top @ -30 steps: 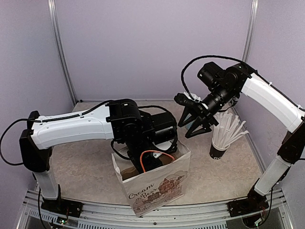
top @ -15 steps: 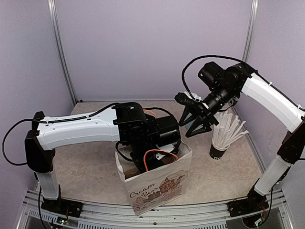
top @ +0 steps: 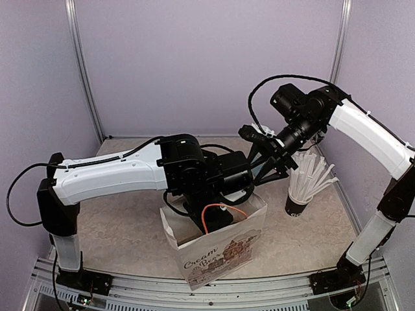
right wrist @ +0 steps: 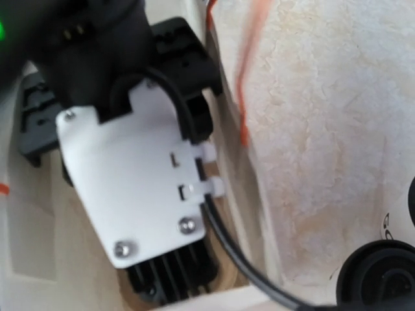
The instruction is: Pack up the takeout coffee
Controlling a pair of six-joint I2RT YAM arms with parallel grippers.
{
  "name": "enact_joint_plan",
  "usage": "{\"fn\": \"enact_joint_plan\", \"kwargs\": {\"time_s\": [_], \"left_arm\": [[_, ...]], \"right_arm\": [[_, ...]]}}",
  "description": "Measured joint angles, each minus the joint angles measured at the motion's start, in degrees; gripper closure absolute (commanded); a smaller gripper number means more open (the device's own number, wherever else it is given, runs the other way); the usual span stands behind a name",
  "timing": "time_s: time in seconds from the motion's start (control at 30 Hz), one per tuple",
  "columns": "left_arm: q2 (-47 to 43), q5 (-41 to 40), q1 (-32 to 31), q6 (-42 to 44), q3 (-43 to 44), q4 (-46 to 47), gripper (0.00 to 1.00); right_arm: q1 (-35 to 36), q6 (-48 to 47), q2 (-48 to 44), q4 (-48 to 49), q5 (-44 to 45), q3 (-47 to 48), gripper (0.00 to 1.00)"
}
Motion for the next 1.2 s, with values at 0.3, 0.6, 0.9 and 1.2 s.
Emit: {"fn": "enact_joint_plan", "kwargs": {"time_s": [0.3, 0.6, 0.9, 1.2], "left_arm": [[-3.87, -1.07, -0.13, -1.01, 4.55, -0.37, 0.61], [-12.94, -1.20, -1.68, -0.81, 12.22, -0.22, 0.63], [-21.44, -8.20, -1.81, -1.16, 9.29, 0.61, 0.55], [-22.40, -11.65, 6.03, 1.05, -0.37, 7.32, 0.71]], "right_arm": [[-0.63, 0.04, 1.53, -0.24, 0.07, 3.13, 0.43], [-2.36, 0.13, 3.30, -0.26, -0.42, 5.44, 0.43], [-3.78, 0.33, 3.48, -0.22, -2.08, 4.31, 0.42], [-3.87, 1.57, 3.65, 0.17, -3.08, 3.06, 0.43]]}}
